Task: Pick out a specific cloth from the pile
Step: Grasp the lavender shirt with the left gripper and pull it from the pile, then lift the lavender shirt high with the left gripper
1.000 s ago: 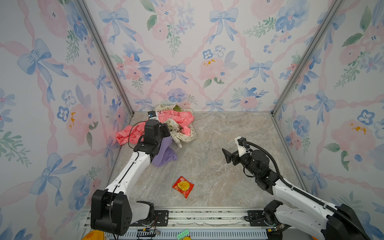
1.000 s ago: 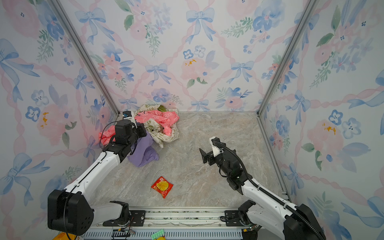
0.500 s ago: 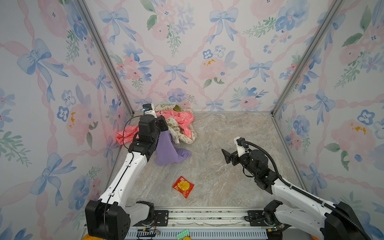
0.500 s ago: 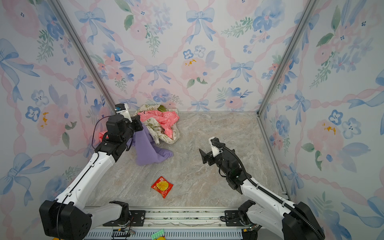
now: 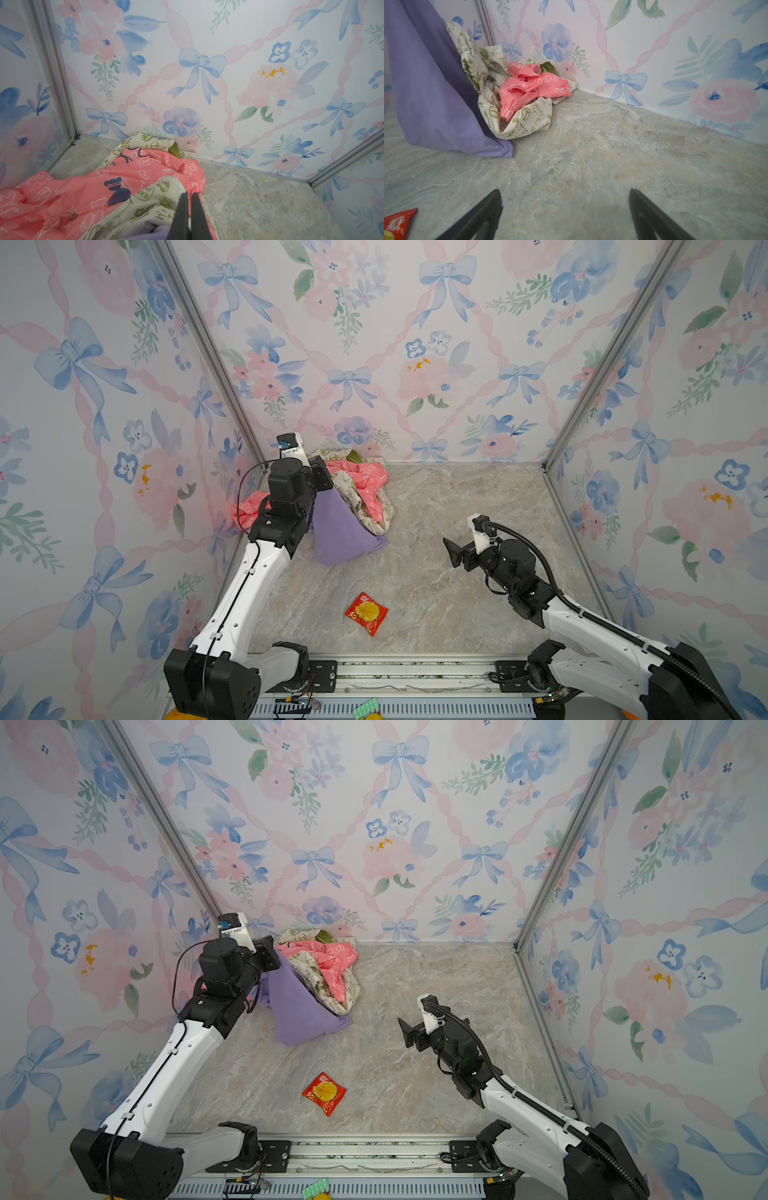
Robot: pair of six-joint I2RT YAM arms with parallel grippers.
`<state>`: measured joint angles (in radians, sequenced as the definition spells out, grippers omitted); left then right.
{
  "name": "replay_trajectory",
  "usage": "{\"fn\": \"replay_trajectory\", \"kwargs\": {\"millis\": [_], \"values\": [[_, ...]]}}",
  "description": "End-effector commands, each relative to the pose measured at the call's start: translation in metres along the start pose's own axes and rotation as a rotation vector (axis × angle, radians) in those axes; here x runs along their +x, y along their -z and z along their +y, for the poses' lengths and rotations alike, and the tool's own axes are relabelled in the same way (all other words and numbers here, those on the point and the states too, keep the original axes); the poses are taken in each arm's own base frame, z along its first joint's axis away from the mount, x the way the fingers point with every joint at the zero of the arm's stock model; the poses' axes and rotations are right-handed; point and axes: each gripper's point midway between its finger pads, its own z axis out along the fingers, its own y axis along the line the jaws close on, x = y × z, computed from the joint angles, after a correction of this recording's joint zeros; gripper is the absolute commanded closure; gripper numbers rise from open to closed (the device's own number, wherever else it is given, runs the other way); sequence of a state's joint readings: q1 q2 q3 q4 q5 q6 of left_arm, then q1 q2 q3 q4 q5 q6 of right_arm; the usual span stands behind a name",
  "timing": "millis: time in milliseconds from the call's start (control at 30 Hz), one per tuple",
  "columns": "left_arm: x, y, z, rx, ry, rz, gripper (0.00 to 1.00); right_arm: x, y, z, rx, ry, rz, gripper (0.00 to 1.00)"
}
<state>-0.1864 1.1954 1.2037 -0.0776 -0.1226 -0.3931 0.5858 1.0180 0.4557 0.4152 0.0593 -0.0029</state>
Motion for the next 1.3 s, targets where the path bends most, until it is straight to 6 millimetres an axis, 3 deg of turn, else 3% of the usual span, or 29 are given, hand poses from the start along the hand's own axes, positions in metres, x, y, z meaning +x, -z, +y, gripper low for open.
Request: {"fn": "replay_trajectory", "kwargs": {"millis": [0,333,733,967,1267], "values": [[-0.057,0.018,-0.014,0.041,0.006,-0.162,1.0,0.003,-0.001,0.003,-0.006,-0.009,0.006,0.03],[-0.094,0.026,-0.034,0.09,0.028,-0.23,1.0,0.004,-0.001,0.003,-0.004,-0.008,0.012,0.03],[-0.125,0.036,-0.057,0.129,0.025,-0.292,1.0,0.004,-0.001,0.003,-0.005,-0.008,0.013,0.03],[-0.143,0.036,-0.086,0.183,0.024,-0.322,1.0,0.003,-0.001,0.003,-0.003,-0.009,0.015,0.03],[-0.153,0.035,-0.14,0.277,0.016,-0.336,1.0,-0.002,0.003,-0.001,0.019,-0.008,-0.003,0.03]]}}
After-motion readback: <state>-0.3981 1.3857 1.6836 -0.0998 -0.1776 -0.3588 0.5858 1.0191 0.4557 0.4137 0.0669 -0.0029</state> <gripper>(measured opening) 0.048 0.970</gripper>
